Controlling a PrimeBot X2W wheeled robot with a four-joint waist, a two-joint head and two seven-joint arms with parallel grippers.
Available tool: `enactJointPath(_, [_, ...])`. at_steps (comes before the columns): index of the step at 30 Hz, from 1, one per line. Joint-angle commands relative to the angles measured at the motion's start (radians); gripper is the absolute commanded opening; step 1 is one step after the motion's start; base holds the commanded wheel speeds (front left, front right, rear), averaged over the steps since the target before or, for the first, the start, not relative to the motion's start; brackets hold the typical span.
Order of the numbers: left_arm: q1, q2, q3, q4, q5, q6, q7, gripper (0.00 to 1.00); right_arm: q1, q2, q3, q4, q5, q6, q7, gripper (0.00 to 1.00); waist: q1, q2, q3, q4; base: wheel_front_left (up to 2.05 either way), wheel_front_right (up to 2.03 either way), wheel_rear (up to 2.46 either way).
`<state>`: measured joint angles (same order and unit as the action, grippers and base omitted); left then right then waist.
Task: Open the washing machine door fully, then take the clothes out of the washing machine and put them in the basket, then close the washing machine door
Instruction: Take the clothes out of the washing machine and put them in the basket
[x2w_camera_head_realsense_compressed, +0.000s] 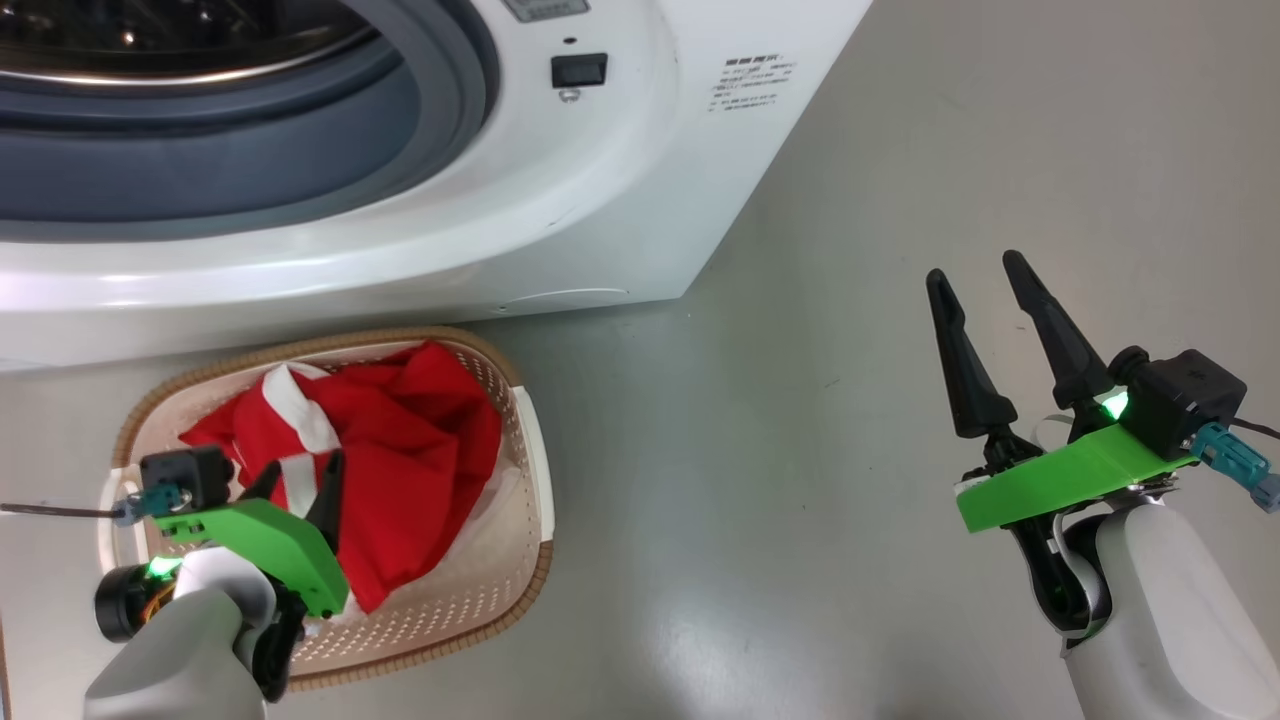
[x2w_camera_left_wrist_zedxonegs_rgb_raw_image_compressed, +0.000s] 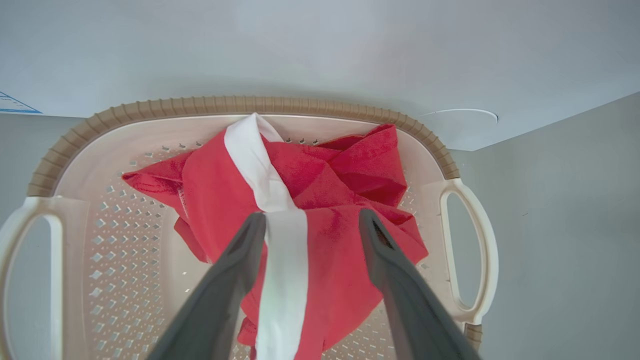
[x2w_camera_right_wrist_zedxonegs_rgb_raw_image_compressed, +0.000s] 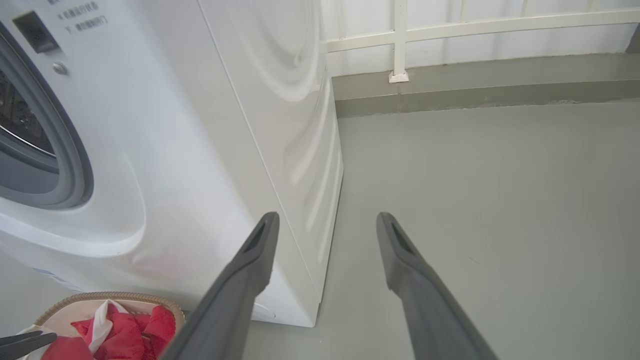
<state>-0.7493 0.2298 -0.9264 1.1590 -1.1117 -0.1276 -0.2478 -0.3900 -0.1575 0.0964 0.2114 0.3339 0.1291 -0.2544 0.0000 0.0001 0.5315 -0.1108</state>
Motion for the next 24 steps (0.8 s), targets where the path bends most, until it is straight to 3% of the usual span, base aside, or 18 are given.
enactJointPath(1, [-0.008,0.042,0.019,-0.01,-0.007,-0.003,-0.012,1.0,0.016,-0.003,0.018,-0.018,-0.014,0.002,-0.007,1.0,0.0,-0.0001,-0.006,0.005,0.0,0.0,0.0])
enactJointPath(12, [0.005,0.076,0.124,-0.094,0.065,-0.003,-0.014,1.0,0.038,-0.008,0.015,-0.011,-0.013,0.002,-0.007,1.0,0.0,-0.0001,-0.048,0.027,0.0,0.0,0.0])
enactJointPath(16, [0.031,0.087,0.22,-0.157,0.145,-0.003,-0.014,1.0,0.051,-0.01,0.015,-0.007,-0.012,0.002,-0.007,1.0,0.0,-0.0001,-0.073,0.033,0.0,0.0,0.0])
enactJointPath(24, [0.17,0.08,0.498,-0.335,0.413,-0.003,-0.014,1.0,0.094,-0.016,0.012,0.007,-0.004,0.002,-0.007,1.0,0.0,-0.0001,-0.161,0.045,0.0,0.0,0.0])
